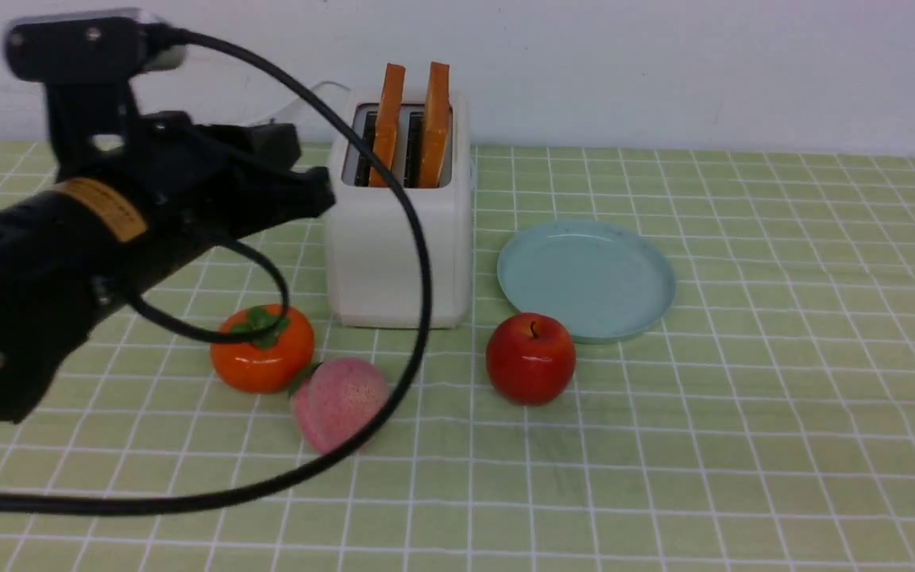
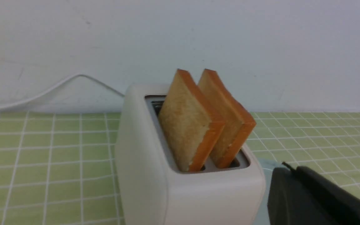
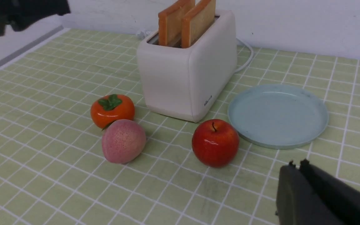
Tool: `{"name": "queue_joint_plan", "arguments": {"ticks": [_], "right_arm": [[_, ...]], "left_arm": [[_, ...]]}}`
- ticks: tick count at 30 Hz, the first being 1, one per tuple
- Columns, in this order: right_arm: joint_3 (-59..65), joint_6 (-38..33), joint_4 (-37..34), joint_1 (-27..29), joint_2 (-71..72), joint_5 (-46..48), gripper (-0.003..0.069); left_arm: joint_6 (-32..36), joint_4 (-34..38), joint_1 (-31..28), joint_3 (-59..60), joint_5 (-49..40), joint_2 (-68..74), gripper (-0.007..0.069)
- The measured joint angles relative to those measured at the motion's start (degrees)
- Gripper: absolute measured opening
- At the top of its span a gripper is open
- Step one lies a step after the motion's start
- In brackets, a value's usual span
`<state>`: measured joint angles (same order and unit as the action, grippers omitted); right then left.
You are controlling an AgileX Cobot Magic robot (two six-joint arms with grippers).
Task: Take toasted bread from bread machine on green coffee tablecloth place on plate.
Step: 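Reach for a toast slice standing in the toaster with the left gripper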
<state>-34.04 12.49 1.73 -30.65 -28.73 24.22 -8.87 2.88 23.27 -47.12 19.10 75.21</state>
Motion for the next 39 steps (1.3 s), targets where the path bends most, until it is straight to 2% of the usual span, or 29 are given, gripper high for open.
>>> {"name": "queue_joint_plan", "arguments": {"ticks": [4,6,7,9,12,20,27,31,36,39], "right_arm": [[0.0,0.0,0.0,-0.1,0.0,0.7,0.0021],[0.0,0.0,0.0,-0.1,0.0,0.5,0.0022],[0.0,0.0,0.0,-0.1,0.0,0.5,0.0022],[0.0,0.0,-0.1,-0.1,0.0,-0.6,0.0023],[0.0,0.0,-0.6,-0.1,0.0,-1.2,0.0027],[0.0,0.0,-1.1,-0.1,0.0,-1.4,0.0032],[0.0,0.0,-1.1,-0.1,0.0,-1.4,0.0034],[0.0,0.0,-1.1,-0.1,0.0,-1.4,0.0036],[0.0,0.0,-1.1,-0.1,0.0,-1.4,0.0038],[0.0,0.0,-1.1,-0.1,0.0,-1.4,0.0039]], "left_arm": [[0.0,-1.7,0.3,-2.3,8.9,8.9,0.0206],[0.0,-1.7,0.3,-3.7,11.6,12.3,0.0293],[0.1,-1.7,0.3,-4.1,12.1,13.0,0.0302],[1.0,-1.5,0.3,-6.9,14.1,17.7,0.04],[2.8,0.2,0.3,-10.3,14.6,22.0,0.0442],[14.7,7.6,0.3,-19.5,13.4,31.3,0.0424],[17.4,9.6,0.3,-24.3,12.8,35.1,0.0414],[21.8,13.6,0.3,-27.5,13.1,37.5,0.039],[27.4,20.6,0.3,-29.6,12.7,38.7,0.0316],[29.0,21.7,0.3,-29.8,12.8,38.7,0.0217]]}}
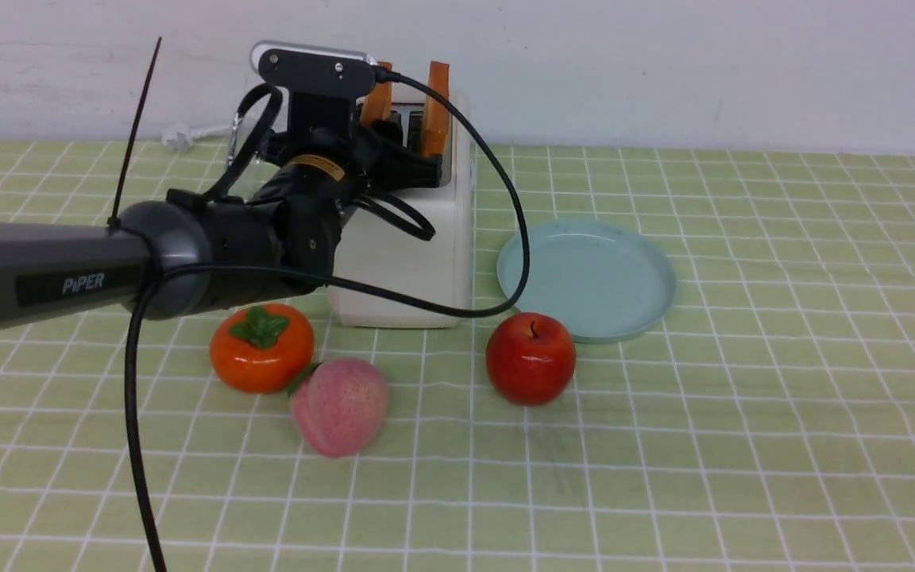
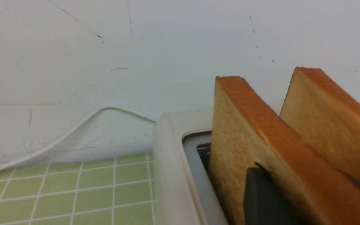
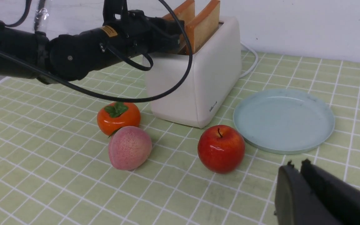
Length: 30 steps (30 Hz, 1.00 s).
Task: Take toasted bread from bread machine on green coffee tablecloth place on plate.
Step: 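Reach for a toast slice standing in the toaster with the left gripper, then place the slice of bread on the plate with the left gripper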
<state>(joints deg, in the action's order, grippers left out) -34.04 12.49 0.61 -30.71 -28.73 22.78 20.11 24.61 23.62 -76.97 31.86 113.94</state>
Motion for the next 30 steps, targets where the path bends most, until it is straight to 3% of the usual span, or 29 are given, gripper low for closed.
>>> {"name": "queue_joint_plan", "arguments": {"ticks": [4,12,18,22,25,27,28,30], "right_arm": [[0.0,0.0,0.0,0.0,0.0,0.0,0.0042],[0.0,0.1,0.0,0.0,0.0,-0.1,0.0045],[0.0,0.1,-0.1,0.0,0.0,-1.2,0.0048],[0.0,0.1,-0.1,0.0,0.0,-1.3,0.0048],[0.0,0.1,-1.7,0.0,0.0,-1.3,0.002],[0.0,0.1,-2.1,0.0,0.0,-1.3,0.001],[0.0,0.1,-2.7,0.0,0.0,-0.7,-0.0001],[-0.5,0.1,-3.3,0.0,0.0,1.3,-0.0006]], "left_arm": [[0.3,0.1,0.0,0.0,-0.2,0.0,0.0109],[1.8,0.1,0.0,0.0,0.6,-1.4,0.0109],[0.8,-1.9,0.0,0.0,4.3,-12.3,0.0109],[-8.4,-9.1,0.3,-0.2,1.1,-19.0,0.0109],[-25.0,-23.5,3.2,-0.2,-9.1,-23.2,0.0109],[-30.5,-28.3,4.6,-0.2,-12.5,-23.4,0.0109],[-39.5,-35.5,7.2,-0.2,-17.7,-23.4,0.0109],[-49.8,-46.7,10.8,-0.2,-22.1,-22.4,0.0109]]}}
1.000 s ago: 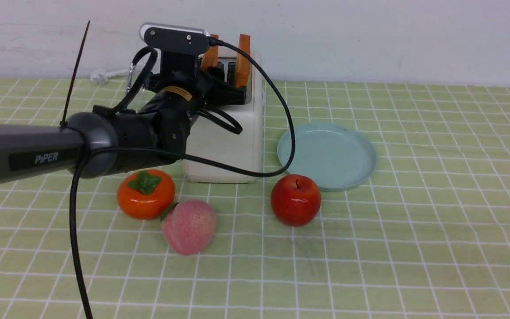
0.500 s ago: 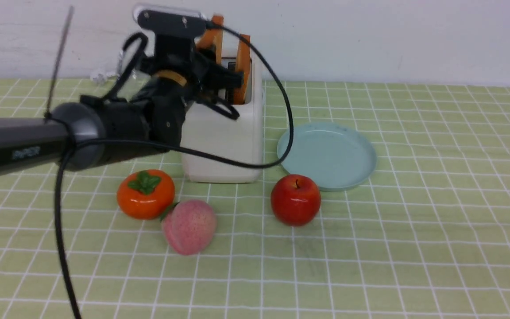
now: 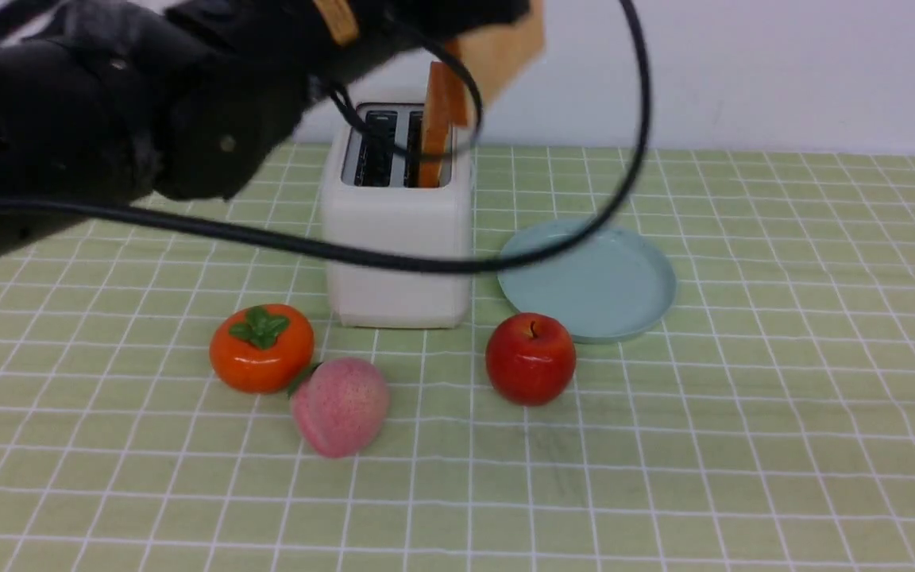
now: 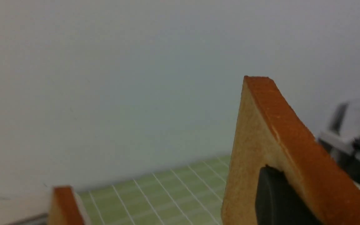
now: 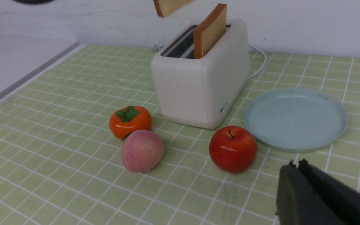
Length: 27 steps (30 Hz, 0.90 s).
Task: Take toasted bread from bread machine on green coffee tablecloth place on plate.
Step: 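Place the slice of bread on the plate with the left gripper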
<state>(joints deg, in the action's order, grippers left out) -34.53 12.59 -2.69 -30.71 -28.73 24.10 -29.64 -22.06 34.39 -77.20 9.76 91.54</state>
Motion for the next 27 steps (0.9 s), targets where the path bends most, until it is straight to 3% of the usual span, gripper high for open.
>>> {"name": "queue_joint_plan", "arguments": {"ticks": [2,3,4,5,6,7,8,11,18,20,24,27], "right_arm": [[-1.0,0.0,-0.5,0.0,0.0,3.3,-0.0006],[-1.1,0.0,-0.6,0.0,0.0,4.1,-0.0006],[-2.1,0.0,-1.0,0.0,0.0,6.5,-0.0006],[-2.6,0.0,-1.0,0.0,0.0,7.7,-0.0006],[-4.0,0.0,-1.2,0.0,0.0,11.2,-0.0006],[-4.1,0.0,-1.2,0.0,0.0,11.2,-0.0006],[-5.4,0.0,-1.2,0.0,0.0,14.5,-0.0005],[-7.0,0.0,-1.2,0.0,0.0,18.3,-0.0004],[-7.5,0.0,-1.2,0.0,0.1,22.3,-0.0002],[-7.5,0.0,-1.2,0.0,0.1,22.7,-0.0001],[-7.5,0.0,-1.2,0.0,0.1,23.0,-0.0001],[-7.6,0.0,-1.2,0.0,0.1,23.3,0.0]], "left_arm": [[-9.3,-10.5,2.6,-0.3,-2.2,1.5,0.0109],[-9.3,-11.4,2.8,-0.3,-2.2,1.5,0.0109],[-17.2,-17.2,4.1,-1.6,-3.7,3.2,0.0109],[-19.3,-18.7,4.2,-2.0,-4.0,3.7,0.0109],[-28.6,-24.7,4.3,-4.8,-5.7,5.9,0.0109],[-29.7,-25.4,4.3,-5.1,-5.9,6.2,0.0109],[-37.5,-30.5,4.3,-7.6,-7.6,8.2,0.0109],[-48.8,-39.3,4.1,-10.4,-7.7,10.8,0.0109],[-79.2,-67.1,2.8,-13.6,8.8,15.0,0.0109],[-93.9,-76.1,0.7,-17.1,16.4,17.8,0.0109],[-101.9,-79.3,-1.3,-22.1,19.8,21.3,0.0109],[-102.7,-79.6,-1.5,-24.1,18.1,23.0,0.0109]]}}
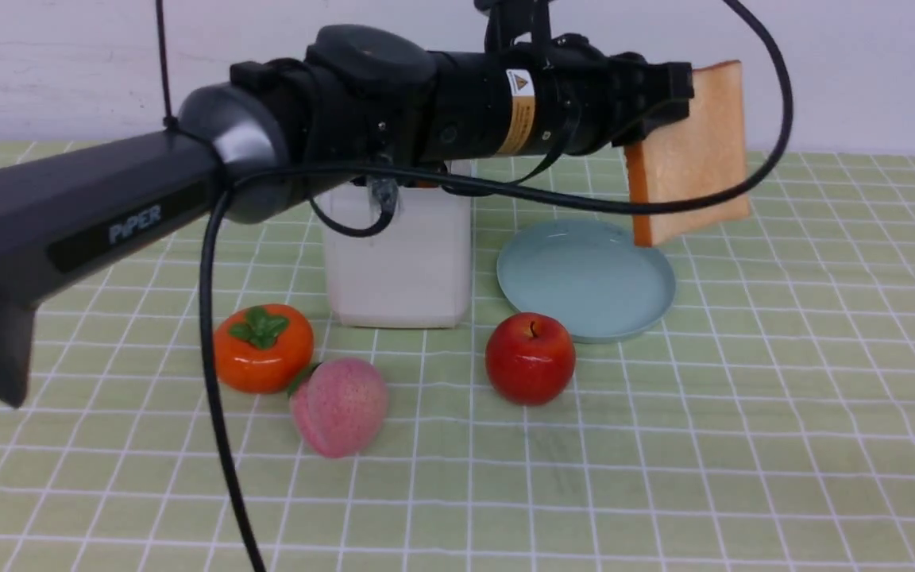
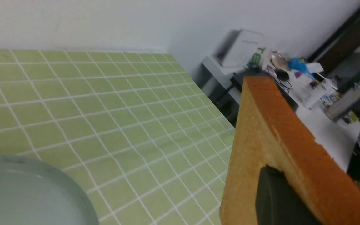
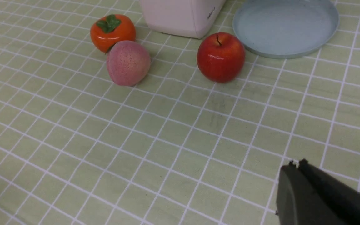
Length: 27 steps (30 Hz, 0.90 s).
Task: Take toasted bread from bread machine on green coffee tablecloth place on plate.
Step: 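Place the slice of bread on the plate with the left gripper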
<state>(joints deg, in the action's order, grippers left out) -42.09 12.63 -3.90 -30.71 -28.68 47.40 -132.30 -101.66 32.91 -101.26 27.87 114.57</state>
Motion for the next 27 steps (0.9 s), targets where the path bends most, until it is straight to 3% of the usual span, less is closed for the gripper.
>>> {"name": "queue_joint_plan", "arguments": {"ticks": [9,27], "right_arm": [[0.0,0.0,0.0,0.0,0.0,2.0,0.0003],[0.0,0.0,0.0,0.0,0.0,1.5,0.0005]], "left_arm": [[3.3,0.1,0.4,-0.6,-13.0,6.8,0.0109],[5.1,0.8,3.1,-1.0,-19.4,12.6,0.0109]]}}
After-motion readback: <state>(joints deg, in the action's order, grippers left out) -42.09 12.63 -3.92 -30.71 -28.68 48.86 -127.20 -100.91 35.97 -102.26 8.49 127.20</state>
